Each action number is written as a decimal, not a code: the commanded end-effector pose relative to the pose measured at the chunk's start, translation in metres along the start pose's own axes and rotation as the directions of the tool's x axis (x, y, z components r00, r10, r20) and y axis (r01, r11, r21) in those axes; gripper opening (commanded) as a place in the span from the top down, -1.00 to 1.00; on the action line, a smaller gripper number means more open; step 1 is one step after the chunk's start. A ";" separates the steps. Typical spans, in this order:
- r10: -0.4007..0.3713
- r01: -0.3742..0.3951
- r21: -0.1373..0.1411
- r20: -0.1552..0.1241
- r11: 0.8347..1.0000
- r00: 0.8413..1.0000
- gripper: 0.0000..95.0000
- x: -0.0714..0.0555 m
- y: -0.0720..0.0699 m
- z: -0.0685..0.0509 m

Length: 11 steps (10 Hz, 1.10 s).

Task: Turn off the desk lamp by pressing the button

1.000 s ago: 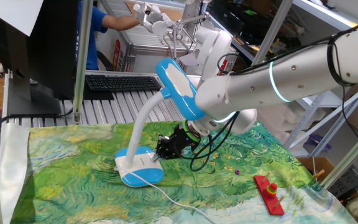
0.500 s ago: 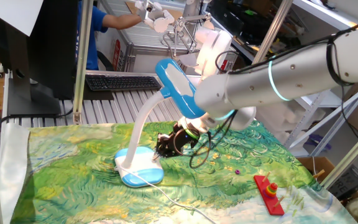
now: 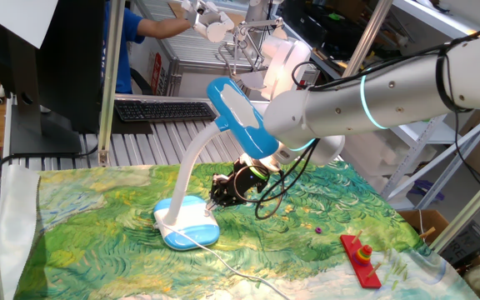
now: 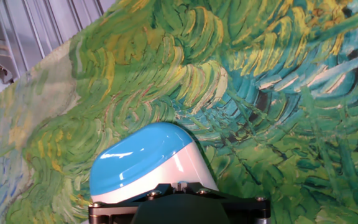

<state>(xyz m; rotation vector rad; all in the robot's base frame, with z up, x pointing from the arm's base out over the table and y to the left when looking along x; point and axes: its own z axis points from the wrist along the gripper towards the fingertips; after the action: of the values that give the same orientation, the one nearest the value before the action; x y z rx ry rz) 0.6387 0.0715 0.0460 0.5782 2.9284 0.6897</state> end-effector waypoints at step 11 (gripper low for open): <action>0.003 -0.002 0.036 -0.028 0.999 1.000 1.00 0.001 0.001 0.007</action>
<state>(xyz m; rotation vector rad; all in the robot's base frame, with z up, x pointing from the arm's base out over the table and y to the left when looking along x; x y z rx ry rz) 0.6383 0.0781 0.0384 0.5856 2.9761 0.6528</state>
